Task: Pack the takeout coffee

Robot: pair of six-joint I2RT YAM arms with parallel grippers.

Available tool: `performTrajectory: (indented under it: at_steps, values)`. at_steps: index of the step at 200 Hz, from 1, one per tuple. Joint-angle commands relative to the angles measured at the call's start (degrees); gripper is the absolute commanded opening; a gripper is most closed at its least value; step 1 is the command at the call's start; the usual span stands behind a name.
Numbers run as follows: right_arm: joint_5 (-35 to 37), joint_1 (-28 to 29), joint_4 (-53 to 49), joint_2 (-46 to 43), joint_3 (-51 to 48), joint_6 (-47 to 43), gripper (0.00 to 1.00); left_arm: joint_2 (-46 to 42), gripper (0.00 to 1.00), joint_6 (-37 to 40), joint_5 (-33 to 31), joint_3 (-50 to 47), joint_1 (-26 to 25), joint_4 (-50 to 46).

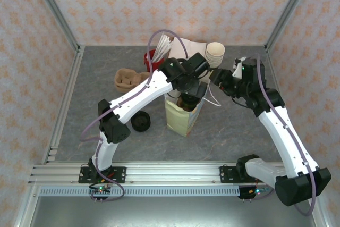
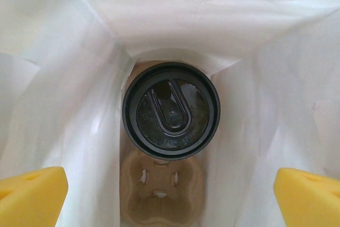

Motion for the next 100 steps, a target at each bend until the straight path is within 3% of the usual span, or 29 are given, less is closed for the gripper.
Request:
performTrajectory:
  at_steps: [1, 100]
  values:
    - [1.0, 0.4, 0.0, 0.7, 2.1, 0.5, 0.51, -3.9, 0.99, -1.4, -1.7, 3.3, -0.1, -4.0]
    - [1.0, 1.9, -2.8, 5.4, 4.2, -0.8, 0.52, -12.6, 0.98, -2.6, 4.1, 7.8, 2.5, 2.3]
